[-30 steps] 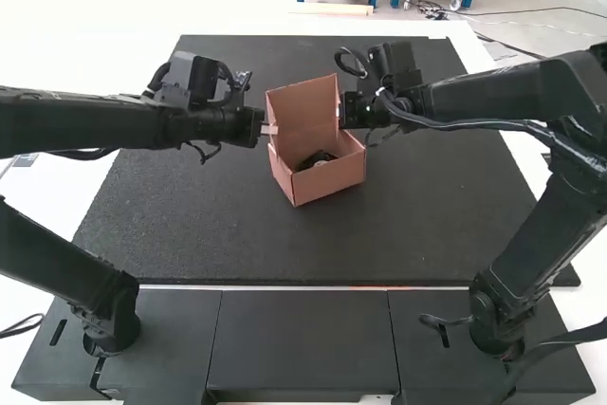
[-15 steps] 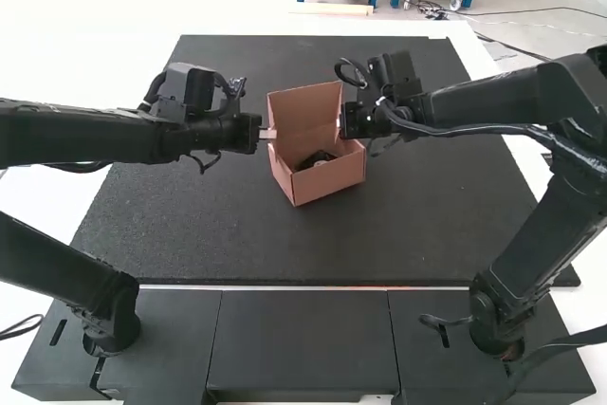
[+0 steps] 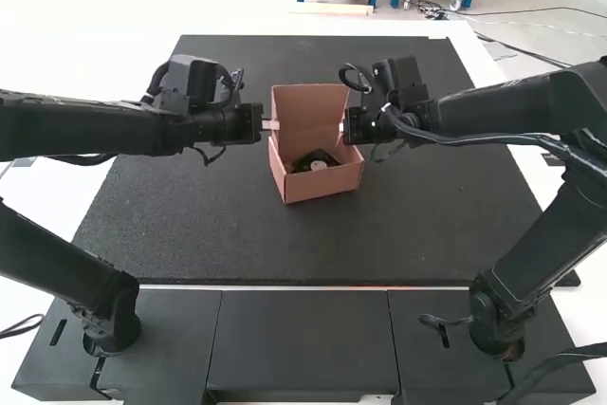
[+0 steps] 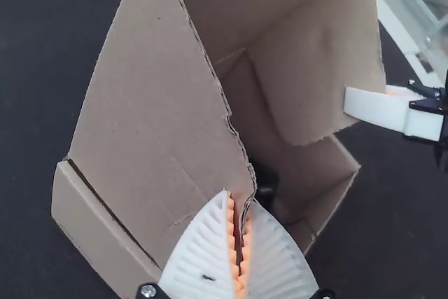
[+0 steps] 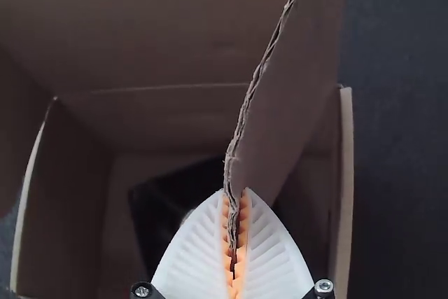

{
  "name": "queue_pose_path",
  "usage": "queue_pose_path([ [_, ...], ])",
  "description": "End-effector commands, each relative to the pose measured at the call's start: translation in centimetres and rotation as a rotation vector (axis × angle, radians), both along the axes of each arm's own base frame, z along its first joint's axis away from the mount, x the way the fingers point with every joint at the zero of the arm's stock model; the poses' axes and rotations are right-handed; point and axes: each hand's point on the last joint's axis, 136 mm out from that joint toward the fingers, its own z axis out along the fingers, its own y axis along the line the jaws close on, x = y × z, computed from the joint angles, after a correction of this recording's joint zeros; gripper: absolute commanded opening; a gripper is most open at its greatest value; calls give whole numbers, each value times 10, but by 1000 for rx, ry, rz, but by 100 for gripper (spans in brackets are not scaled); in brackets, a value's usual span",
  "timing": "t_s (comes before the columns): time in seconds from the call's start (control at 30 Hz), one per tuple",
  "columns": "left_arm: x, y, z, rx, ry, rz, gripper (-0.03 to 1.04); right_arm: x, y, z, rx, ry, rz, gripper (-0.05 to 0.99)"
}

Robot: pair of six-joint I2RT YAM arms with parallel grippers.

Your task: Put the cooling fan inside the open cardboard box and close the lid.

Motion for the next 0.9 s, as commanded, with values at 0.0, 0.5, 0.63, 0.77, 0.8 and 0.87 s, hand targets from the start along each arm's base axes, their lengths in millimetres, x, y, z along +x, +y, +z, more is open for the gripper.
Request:
queue_pose_path([
  [0.0, 3, -15, 32, -75, -35, -36, 2, -20, 15, -9, 12, 38, 70, -1],
  [0.5, -49, -33, -26, -31, 56, -141, 2, -26, 17, -9, 19, 43, 78, -1],
  [0.63, -66, -37, -46, 6, 50, -178, 3, -27, 15, -9, 21, 42, 76, -1],
  [0.77, -84, -40, -64, 46, 52, -220, 4, -26, 15, -7, 20, 35, 80, -1],
  [0.8, -88, -40, -67, 53, 53, -225, 7, -26, 14, -7, 15, 32, 83, -1],
  [0.87, -94, -42, -71, 65, 54, -237, 14, -26, 14, -8, 11, 32, 84, 0],
])
